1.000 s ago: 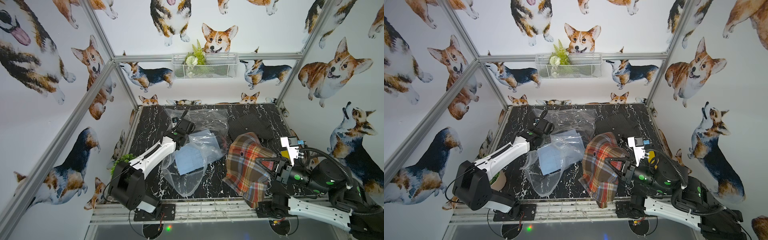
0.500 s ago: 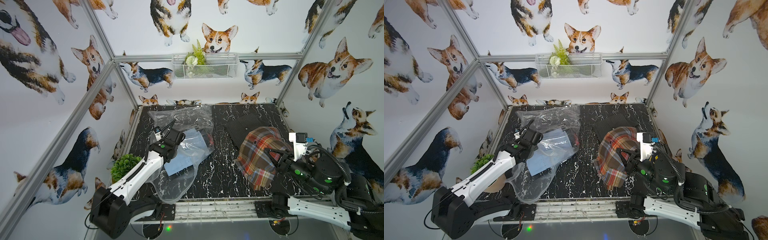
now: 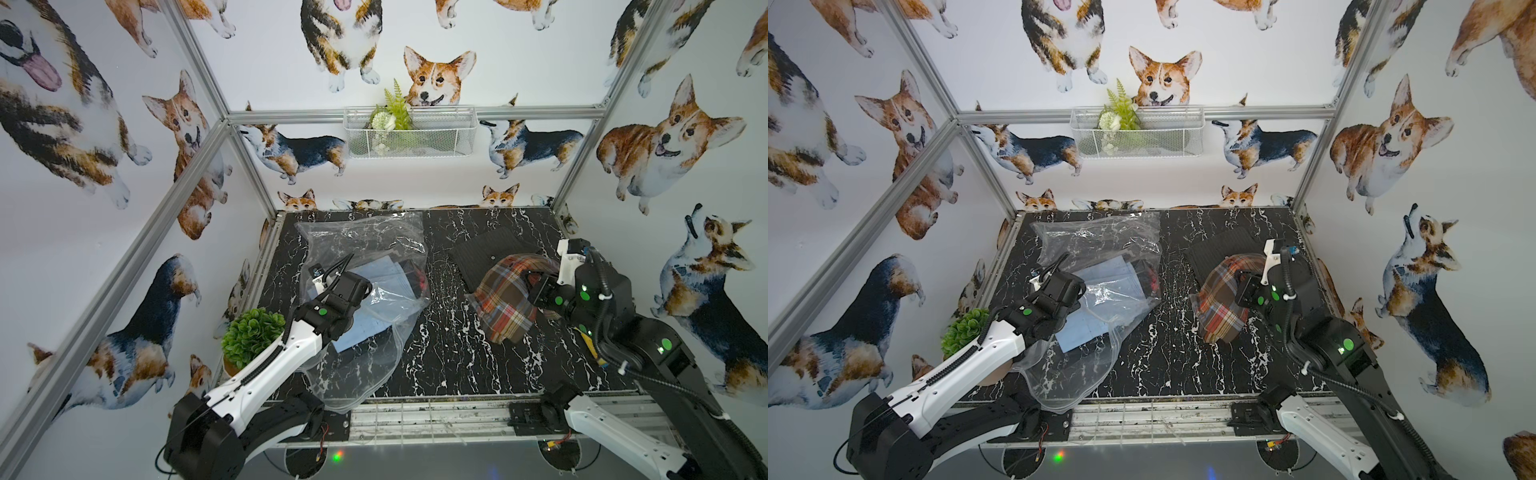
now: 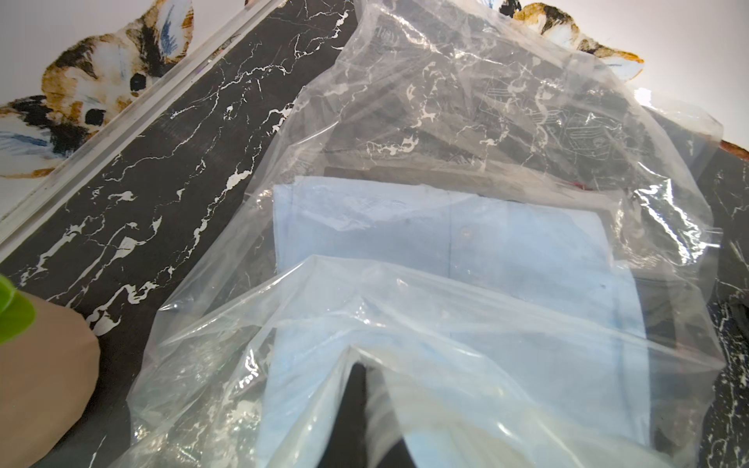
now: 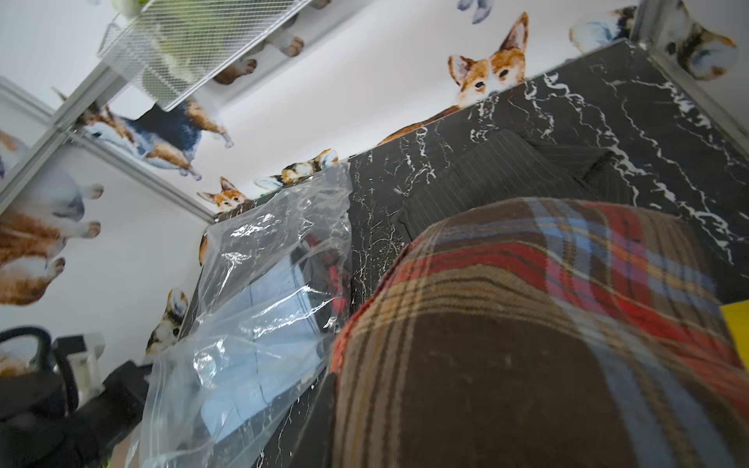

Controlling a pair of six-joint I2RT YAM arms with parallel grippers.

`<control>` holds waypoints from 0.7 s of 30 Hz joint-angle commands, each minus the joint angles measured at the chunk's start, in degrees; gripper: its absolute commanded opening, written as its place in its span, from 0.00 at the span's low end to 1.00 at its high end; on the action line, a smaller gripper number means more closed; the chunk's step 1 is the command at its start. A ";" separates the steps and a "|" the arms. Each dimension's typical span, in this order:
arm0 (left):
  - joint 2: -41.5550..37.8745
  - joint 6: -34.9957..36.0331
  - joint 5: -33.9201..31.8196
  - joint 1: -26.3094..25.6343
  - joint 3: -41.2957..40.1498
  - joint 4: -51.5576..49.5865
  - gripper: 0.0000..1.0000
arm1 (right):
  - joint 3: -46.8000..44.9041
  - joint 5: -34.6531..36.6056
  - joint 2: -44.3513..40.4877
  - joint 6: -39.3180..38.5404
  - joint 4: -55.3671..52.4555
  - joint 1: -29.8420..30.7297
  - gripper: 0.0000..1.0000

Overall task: Take the shirt out of the vacuum bag
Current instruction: Place the shirt at the center of the board.

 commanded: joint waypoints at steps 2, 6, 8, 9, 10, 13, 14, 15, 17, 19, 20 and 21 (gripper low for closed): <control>-0.42 1.36 0.52 -0.30 0.24 0.96 0.00 | 4.54 -24.80 8.40 -1.03 9.69 -12.68 0.00; 0.44 2.00 1.25 -0.39 0.12 1.49 0.00 | 10.87 -27.37 19.00 -0.88 12.84 -15.03 0.00; 1.05 2.10 1.56 -0.71 0.20 1.66 0.00 | 14.69 -28.28 25.47 -0.39 13.61 -16.08 0.00; 1.26 2.39 1.56 -0.82 0.34 1.67 0.00 | 15.75 -28.34 27.45 -0.09 14.70 -16.69 0.00; 1.50 2.60 1.56 -0.91 0.42 1.62 0.00 | 16.83 -28.61 29.82 0.54 15.57 -17.65 0.00; 1.85 3.59 1.52 -1.48 0.83 1.66 0.00 | 20.20 -30.75 36.29 2.26 18.05 -19.83 0.00; 1.90 3.80 1.27 -1.69 0.97 1.58 0.00 | 21.71 -30.61 38.19 1.81 17.90 -19.86 0.00; 1.81 3.97 1.06 -1.77 1.00 1.56 0.00 | 23.52 -30.47 40.34 1.11 17.39 -19.86 0.00; 1.72 4.55 1.23 -1.81 0.92 1.99 0.00 | 26.56 -30.06 44.09 -0.14 16.88 -19.95 0.00; 1.88 4.81 1.42 -1.92 0.92 2.14 0.00 | 30.06 -28.86 47.65 -1.76 15.44 -20.07 0.00; 1.96 4.91 1.52 -2.01 0.83 2.28 0.00 | 31.83 -28.76 49.46 -2.65 14.72 -20.26 0.00; 1.99 5.08 1.56 -2.12 0.78 2.41 0.00 | 33.44 -28.47 51.06 -3.17 14.13 -20.53 0.00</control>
